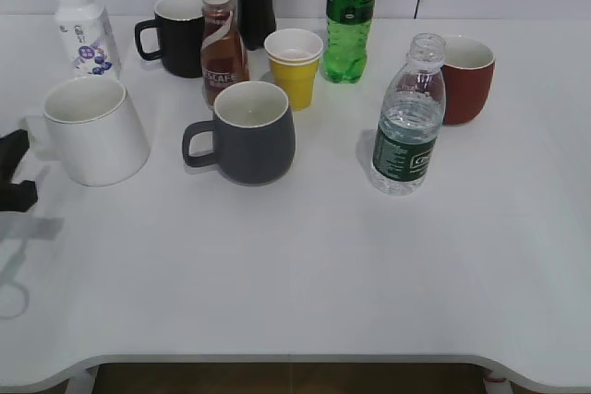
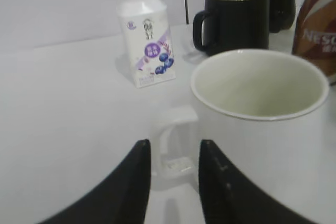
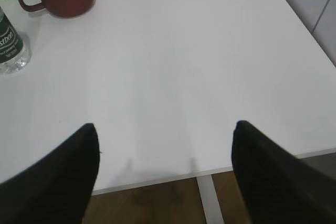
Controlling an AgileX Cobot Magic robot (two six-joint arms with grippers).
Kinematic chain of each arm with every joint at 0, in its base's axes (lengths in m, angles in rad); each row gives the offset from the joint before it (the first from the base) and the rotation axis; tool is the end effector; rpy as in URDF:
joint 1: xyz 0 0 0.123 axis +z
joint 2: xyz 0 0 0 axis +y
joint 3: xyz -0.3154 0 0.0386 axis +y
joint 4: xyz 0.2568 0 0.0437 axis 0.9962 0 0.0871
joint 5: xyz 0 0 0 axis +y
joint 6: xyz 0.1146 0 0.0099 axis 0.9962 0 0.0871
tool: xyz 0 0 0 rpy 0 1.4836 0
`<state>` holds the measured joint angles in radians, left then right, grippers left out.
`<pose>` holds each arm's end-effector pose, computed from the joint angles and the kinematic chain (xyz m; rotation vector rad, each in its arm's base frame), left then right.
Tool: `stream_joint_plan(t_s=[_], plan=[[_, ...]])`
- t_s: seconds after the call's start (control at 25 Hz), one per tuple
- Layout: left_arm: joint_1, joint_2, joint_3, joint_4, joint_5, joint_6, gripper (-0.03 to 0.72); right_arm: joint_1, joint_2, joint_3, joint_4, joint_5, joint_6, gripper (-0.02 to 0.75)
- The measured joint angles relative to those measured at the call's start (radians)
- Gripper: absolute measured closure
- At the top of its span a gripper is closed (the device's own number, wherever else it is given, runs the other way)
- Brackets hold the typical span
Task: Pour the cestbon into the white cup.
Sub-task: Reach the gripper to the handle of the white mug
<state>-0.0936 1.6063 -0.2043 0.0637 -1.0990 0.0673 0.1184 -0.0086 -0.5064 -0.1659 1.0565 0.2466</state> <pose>0.2464 -0.0297 0.1662 0.2100 1.7750 -0.0488 -0.0092 -0.0178 0.2740 0.1377 2.0096 0.0343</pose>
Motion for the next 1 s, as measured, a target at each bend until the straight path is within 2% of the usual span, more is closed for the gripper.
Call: stream_joint_plan(t_s=[0.16,0.32,0.52,1.0], plan=[[0.000,0.110,-0.002,-0.017,-0.089,0.000,0.411,0.000,0.000,0.000,0.001,0.000,0.000,0.149],[0.000,0.171,-0.015,-0.035,-0.099,0.000,0.380,0.000,0.000,0.000,0.001,0.000,0.000,0.149],[0.000,0.184,-0.072,-0.043,-0.104,-0.017,0.377,0.000,0.000,0.000,0.001,0.000,0.000,0.149],[0.000,0.236,-0.218,-0.046,0.022,-0.020,0.393,0.000,0.000,0.000,0.002,0.000,0.000,0.149]])
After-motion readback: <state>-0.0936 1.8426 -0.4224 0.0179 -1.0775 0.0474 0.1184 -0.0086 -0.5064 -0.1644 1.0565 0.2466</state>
